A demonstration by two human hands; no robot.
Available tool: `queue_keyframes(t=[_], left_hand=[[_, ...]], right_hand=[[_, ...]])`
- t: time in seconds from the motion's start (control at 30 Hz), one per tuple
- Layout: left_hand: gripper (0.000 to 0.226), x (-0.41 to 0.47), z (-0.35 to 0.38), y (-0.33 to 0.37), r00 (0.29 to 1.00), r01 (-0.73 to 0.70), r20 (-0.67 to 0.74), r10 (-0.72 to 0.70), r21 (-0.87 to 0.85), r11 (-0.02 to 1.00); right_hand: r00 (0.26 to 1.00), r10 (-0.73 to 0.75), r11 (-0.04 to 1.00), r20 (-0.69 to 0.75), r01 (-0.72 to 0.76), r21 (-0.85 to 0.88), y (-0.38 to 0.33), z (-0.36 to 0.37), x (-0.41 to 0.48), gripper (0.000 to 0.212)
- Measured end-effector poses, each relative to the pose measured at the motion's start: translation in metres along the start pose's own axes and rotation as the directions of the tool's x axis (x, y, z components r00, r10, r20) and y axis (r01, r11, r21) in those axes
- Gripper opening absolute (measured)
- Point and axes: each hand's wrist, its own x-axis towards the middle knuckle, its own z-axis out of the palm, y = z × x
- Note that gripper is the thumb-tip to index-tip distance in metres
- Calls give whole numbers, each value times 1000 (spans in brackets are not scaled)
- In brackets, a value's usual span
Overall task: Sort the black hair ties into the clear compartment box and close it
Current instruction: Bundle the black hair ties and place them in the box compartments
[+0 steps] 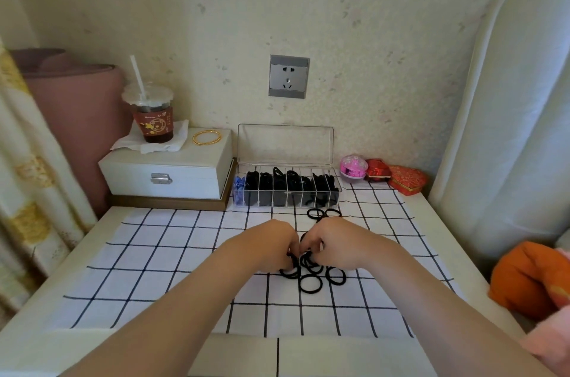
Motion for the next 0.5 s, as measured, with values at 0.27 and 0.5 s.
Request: queue_keyframes(t=[0.27, 0.5], left_hand=[[19, 0, 0, 0, 999, 33, -10, -33, -8, 999], [19, -2, -3, -5, 999, 30, 35, -29, -30, 999]], right_hand=[[997, -8, 994, -73, 0, -105, -9, 1, 5, 18], [993, 46, 981, -105, -25, 190, 4, -18, -3, 13]])
